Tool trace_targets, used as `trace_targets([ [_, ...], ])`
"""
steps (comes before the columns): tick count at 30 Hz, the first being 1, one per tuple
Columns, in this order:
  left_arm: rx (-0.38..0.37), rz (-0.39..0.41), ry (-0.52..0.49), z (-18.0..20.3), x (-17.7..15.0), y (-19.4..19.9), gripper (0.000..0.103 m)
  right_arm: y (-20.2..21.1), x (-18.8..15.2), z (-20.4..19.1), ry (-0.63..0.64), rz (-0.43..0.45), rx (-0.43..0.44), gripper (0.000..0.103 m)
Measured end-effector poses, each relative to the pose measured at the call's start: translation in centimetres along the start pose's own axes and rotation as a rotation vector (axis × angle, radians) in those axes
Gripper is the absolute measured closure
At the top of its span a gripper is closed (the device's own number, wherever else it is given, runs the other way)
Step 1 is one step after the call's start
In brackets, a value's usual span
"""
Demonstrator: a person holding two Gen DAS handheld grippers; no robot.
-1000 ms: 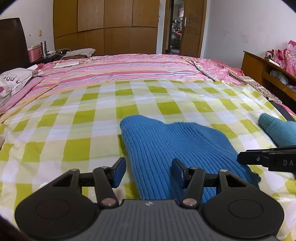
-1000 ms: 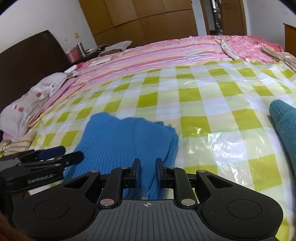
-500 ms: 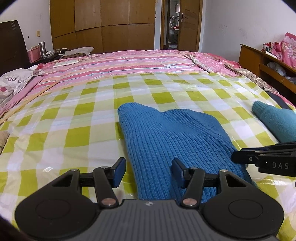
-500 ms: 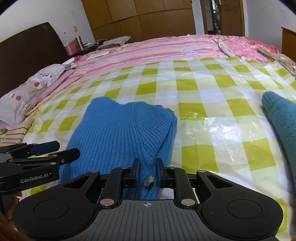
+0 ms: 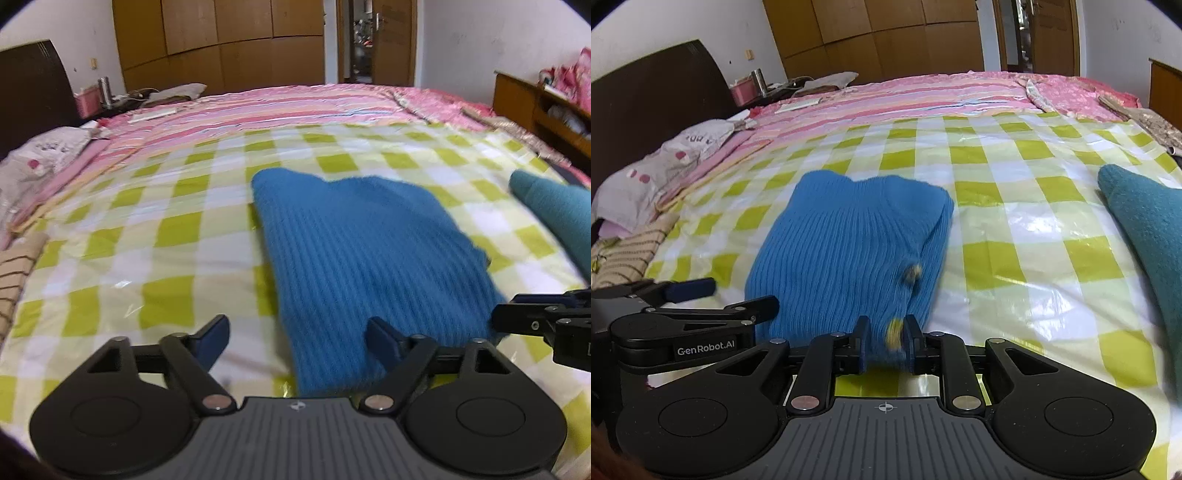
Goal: Fold small clothes
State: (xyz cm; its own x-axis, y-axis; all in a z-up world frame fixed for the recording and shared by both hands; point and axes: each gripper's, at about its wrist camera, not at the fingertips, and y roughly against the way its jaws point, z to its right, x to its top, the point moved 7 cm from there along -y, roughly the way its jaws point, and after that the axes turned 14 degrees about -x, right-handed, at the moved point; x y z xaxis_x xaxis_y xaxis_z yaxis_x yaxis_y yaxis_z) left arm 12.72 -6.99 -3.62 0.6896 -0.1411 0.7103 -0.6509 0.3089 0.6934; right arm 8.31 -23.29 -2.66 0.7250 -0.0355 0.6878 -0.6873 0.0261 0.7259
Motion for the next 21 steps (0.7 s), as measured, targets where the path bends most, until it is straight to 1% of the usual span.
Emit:
trace_targets([
  [2,0.015,-0.004,-0.002,0.2,-0.5,0.4,0.008,0.1,-0.8,-0.2,-0.011,-0.011,0.007,0.078],
  [6,-0.021,0.0,0.029,0.5,-1.4,1.2,0.006,0.4,-1.9,-0.4,-0.021,-0.024,0.008,0.075],
  [13,-0.039,0.005,0.022,1.7,-2.0,1.9,0.006,1.0,-2.9,-0.9,-0.021,-0.031,0.017,0.075],
  [21,-0.042,0.012,0.03,2.0,-2.1,2.5,0.006,1.0,-3.1,-0.6,-0.032,-0.036,0.009,0.075],
])
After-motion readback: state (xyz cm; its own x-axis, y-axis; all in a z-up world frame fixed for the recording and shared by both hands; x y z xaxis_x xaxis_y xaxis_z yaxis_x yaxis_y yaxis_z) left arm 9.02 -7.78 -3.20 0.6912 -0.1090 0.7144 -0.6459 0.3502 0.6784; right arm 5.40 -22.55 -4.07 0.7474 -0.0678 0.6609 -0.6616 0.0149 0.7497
